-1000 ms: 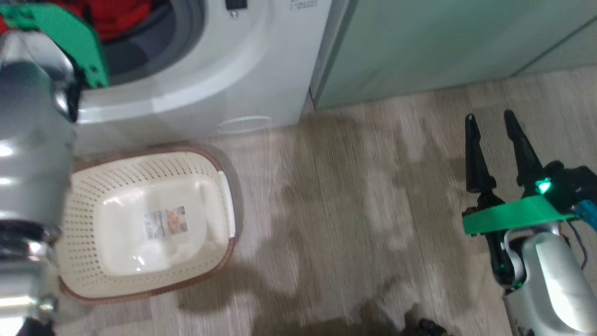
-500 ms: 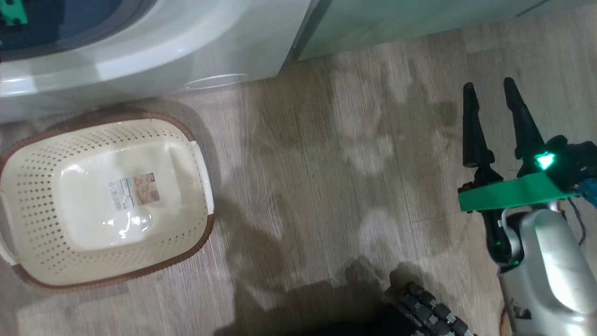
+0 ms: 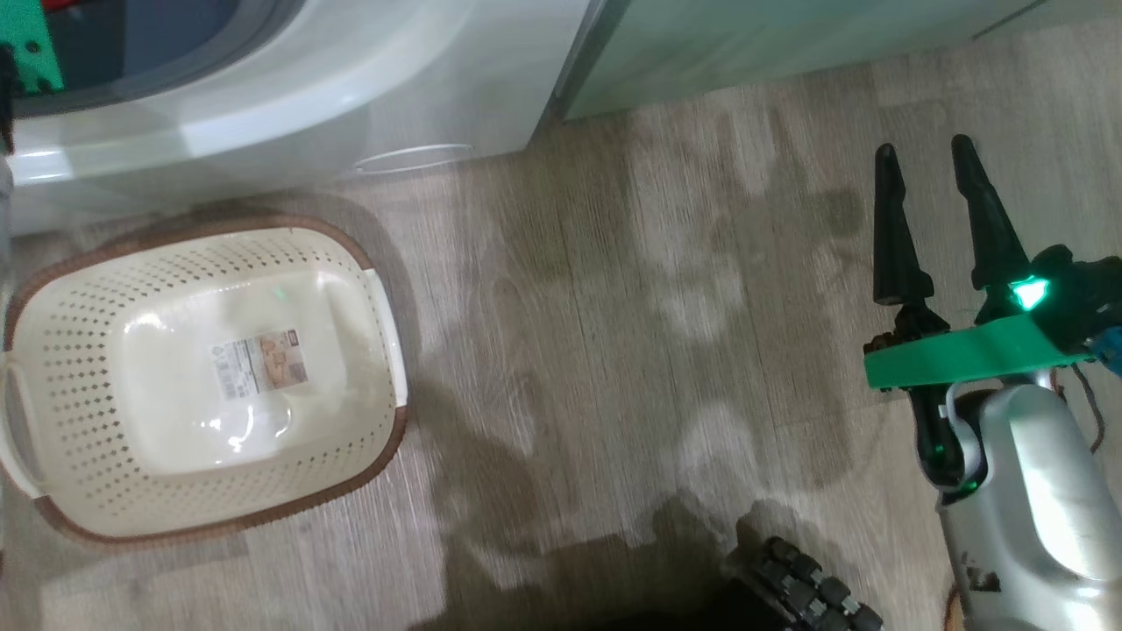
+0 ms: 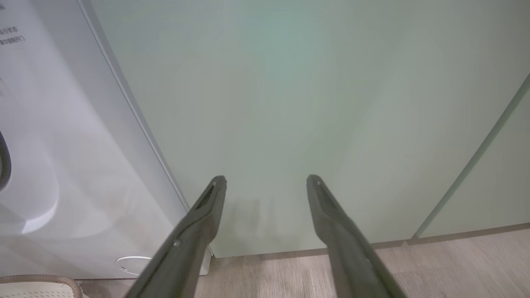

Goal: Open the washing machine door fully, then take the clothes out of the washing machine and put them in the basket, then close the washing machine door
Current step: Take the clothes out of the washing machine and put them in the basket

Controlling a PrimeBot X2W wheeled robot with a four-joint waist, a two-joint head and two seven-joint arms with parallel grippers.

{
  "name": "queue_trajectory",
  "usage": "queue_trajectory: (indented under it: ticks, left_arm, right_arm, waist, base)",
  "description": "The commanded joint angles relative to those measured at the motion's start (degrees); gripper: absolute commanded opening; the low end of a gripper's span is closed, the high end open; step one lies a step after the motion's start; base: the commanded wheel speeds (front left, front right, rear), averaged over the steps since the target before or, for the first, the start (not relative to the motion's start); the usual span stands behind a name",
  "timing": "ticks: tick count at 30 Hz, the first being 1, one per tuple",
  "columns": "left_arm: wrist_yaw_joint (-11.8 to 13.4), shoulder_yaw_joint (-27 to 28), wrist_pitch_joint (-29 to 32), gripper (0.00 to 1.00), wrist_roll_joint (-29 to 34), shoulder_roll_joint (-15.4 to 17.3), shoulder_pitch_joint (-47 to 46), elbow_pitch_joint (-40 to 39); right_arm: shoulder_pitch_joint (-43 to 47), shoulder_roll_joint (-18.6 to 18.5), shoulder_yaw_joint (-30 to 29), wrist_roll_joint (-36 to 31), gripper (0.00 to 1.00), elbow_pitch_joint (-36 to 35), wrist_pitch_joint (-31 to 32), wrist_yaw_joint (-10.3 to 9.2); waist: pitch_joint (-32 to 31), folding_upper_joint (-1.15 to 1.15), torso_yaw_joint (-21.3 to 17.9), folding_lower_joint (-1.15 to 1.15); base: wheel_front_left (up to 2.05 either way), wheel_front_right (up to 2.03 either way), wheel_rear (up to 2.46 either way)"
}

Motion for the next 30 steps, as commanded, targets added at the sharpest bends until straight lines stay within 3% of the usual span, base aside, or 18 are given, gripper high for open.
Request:
queue_trajectory:
  ticks: [1,8,19,30]
  left_arm:
    - [0.0,0.2,-0.9,0.0,-0.5,2.3,0.4,-1.1]
    - [-0.1,-0.1,-6.2,0.0,-1.6,-0.3,6.5,-0.6]
    - [-0.2,-2.4,-12.5,0.0,-2.2,-8.2,18.4,-0.1]
    - [-5.8,-3.7,-14.9,0.0,-3.9,-9.5,34.0,0.2]
  right_arm:
    - [1.2,-0.5,0.5,0.3,1.0,-1.5,-0.4,-0.04]
    - [4.0,-1.1,-0.3,0.2,1.0,-0.2,-0.4,-0.04]
    - [10.3,-2.5,-0.2,0.6,1.0,1.6,-0.4,-0.04]
    - [16.7,-3.8,-0.2,1.0,1.0,2.8,-0.4,-0.04]
  waist:
    - [-0.7,0.0,0.3,-0.01]
    - [-6.3,0.0,1.8,-0.01]
    - [-18.9,0.0,5.8,-0.01]
    - [-29.2,0.0,9.9,-0.01]
  base:
    - [0.0,0.0,0.0]
    - [0.0,0.0,0.0]
    - [0.0,0.0,0.0]
    - [0.0,0.0,0.0]
